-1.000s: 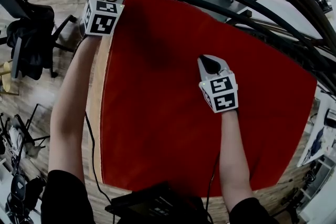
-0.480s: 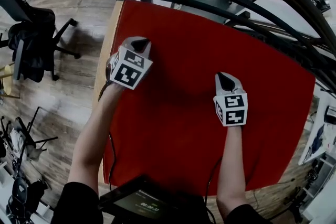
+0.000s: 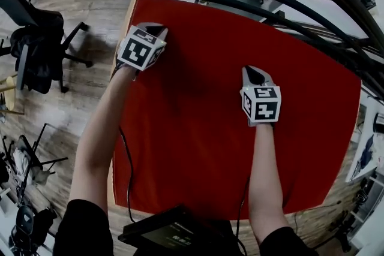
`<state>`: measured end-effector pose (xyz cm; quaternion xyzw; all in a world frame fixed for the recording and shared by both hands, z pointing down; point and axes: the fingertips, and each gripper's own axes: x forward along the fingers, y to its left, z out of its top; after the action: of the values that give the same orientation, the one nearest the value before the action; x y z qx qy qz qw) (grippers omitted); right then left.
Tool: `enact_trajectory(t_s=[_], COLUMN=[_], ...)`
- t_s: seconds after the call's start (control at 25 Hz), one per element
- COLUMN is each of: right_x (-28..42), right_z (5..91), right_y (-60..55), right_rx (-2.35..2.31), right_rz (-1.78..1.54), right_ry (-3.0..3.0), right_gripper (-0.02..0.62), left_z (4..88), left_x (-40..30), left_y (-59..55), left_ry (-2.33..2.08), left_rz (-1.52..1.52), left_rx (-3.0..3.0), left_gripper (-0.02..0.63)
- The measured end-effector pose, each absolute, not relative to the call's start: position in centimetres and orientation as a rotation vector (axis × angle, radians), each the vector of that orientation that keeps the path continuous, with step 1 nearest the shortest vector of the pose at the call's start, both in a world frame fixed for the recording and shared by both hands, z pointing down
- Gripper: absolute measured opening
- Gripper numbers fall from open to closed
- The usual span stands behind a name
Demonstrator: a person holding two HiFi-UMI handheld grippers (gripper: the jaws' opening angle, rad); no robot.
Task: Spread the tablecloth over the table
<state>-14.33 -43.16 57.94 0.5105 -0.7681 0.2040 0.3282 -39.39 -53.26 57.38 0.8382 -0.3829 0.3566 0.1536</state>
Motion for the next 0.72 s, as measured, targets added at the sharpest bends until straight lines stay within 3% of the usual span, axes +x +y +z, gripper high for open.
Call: enact_trajectory(t_s=[0.24, 0.72], right_x=[-14.4, -15.6], right_z=[55.6, 52.3], right_y=[-41.1, -13.6], right_rx=[1.356, 1.241], right_rz=[0.54, 0.481], right_ry=[-2.083, -2.315], right_gripper=[0.009, 0.009], left_z=[53.7, 53.9], left_x=[-41.3, -41.6], left_y=[-50.6, -11.5], left_ry=[-1.136, -1.134], left_rz=[1.023, 0.79], left_rx=[2.437, 2.254], left_gripper=[0.008, 0.007])
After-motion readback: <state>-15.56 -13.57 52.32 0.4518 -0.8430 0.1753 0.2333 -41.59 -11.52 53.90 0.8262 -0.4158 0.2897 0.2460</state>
